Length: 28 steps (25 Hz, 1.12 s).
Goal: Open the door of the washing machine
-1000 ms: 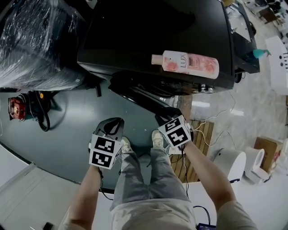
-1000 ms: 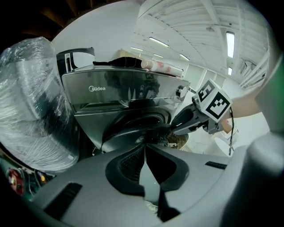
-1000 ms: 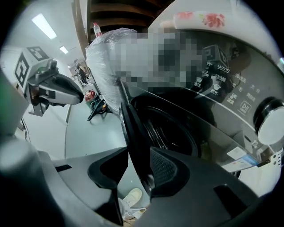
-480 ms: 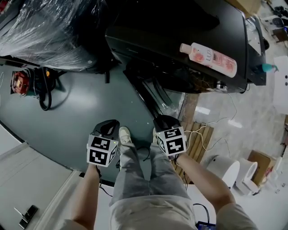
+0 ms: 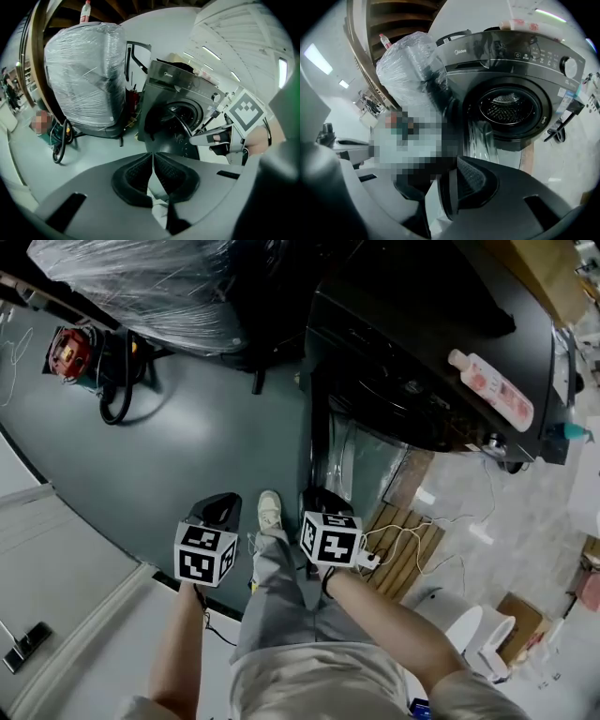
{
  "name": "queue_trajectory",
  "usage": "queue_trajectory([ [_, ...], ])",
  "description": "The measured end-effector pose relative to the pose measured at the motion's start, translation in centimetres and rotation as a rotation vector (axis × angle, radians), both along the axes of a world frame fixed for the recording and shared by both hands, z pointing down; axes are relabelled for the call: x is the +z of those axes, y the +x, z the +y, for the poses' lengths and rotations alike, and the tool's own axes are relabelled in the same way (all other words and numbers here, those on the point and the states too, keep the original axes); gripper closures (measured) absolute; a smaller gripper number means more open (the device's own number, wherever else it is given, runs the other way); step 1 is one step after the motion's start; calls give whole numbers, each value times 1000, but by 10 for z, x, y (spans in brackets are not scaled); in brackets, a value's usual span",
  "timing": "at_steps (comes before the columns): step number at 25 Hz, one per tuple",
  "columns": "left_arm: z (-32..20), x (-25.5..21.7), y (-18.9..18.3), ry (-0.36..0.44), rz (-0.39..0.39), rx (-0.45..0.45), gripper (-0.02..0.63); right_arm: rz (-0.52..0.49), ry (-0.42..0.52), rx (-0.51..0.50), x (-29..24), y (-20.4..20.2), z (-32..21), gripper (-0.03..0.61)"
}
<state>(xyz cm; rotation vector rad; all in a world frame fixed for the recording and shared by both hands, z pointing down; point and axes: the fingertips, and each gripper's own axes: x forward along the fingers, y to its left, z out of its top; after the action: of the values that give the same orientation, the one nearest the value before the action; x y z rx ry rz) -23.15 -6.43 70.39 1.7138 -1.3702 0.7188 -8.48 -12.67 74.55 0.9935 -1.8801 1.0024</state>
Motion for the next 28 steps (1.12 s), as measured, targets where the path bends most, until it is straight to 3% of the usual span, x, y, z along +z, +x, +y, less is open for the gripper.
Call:
queue_trajectory([
  [3,23,2,-23,-23,-28,-41,584,10,-10,59,2,-26,6,420],
  [9,48,-3,-75,-17,9,-185,584,14,-54,175,5,-70,13,419],
  [17,54,-12,-136,2,-28,-258,584,10,-121,211,8,-123,15,414],
  [28,73,-12,-172,-12,5,-350,584,-18,-152,238,10,-194,0,410],
])
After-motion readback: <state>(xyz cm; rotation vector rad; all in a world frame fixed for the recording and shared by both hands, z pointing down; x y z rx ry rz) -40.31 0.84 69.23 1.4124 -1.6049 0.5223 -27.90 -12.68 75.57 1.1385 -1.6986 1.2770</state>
